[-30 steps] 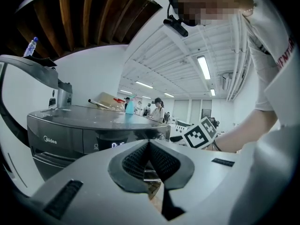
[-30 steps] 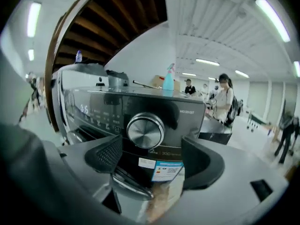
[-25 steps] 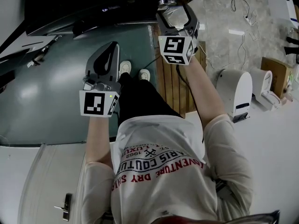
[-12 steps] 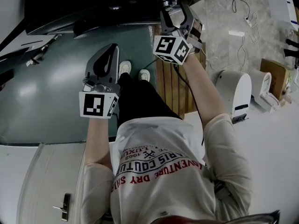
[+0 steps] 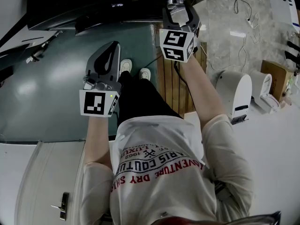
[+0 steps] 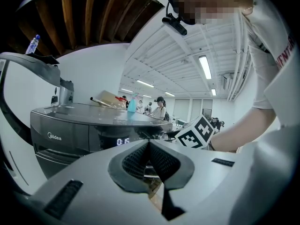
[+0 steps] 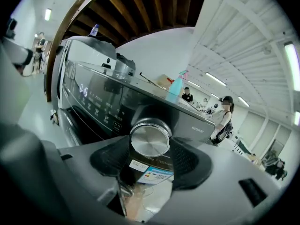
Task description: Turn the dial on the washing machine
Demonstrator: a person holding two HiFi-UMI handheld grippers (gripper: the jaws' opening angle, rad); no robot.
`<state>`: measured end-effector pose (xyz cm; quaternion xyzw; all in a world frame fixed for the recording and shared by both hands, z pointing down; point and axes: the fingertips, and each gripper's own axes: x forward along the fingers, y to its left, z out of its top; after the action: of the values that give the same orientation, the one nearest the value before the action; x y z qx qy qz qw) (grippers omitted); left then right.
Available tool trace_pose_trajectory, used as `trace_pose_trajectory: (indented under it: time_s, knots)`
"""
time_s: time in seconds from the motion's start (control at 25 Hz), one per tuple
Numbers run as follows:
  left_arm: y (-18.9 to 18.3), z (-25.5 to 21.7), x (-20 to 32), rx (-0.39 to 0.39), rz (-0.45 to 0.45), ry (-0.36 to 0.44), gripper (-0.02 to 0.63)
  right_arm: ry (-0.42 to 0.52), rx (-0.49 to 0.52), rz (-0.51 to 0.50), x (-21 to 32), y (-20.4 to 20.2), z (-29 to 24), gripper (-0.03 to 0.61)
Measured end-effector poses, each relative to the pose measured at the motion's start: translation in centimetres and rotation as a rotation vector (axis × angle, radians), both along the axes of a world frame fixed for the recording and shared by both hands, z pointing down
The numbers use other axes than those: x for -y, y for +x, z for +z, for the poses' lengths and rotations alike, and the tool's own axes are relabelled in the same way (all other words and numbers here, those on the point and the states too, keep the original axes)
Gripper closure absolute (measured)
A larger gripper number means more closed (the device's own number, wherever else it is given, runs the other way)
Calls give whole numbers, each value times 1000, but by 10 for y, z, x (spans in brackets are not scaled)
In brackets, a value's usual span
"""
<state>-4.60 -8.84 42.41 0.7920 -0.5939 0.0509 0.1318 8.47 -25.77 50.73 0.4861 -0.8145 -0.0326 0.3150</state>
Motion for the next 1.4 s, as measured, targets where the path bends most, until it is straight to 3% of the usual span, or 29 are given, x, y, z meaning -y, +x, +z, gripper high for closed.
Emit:
trace_pose_trajectory:
  time_s: [0.16, 0.24, 0.36, 0.52, 0.8, 0.96, 1.2, 1.28, 1.4]
  knots:
    - [0, -1, -2, 1, 2, 2, 598, -80, 133, 40, 0, 1, -3, 291]
    - [-1, 0, -3, 0, 0, 0, 598, -82, 134, 40, 0, 1, -2, 291]
    - [-1, 1, -2, -2, 3, -1, 598, 13, 15, 3, 1, 0, -4, 281]
    - [1, 1, -2, -2, 9, 0, 598, 174, -170, -75, -4, -7, -14, 221]
    - [1, 3, -3, -9, 14, -4, 598, 268, -406, -144, -5, -4, -6, 218]
    - [0, 6, -4, -10, 11, -12, 598, 288, -467, -159, -2, -4, -2, 219]
    - [-3, 9, -4, -15, 11, -21, 598, 290, -476, -153, 1, -5, 0, 253]
    - [-3, 10, -5, -15, 11, -21, 598, 268, -440, -136, 0, -5, 1, 288]
    - [-4, 9, -6, -14, 11, -24, 598, 227, -366, -95, 0, -4, 1, 288]
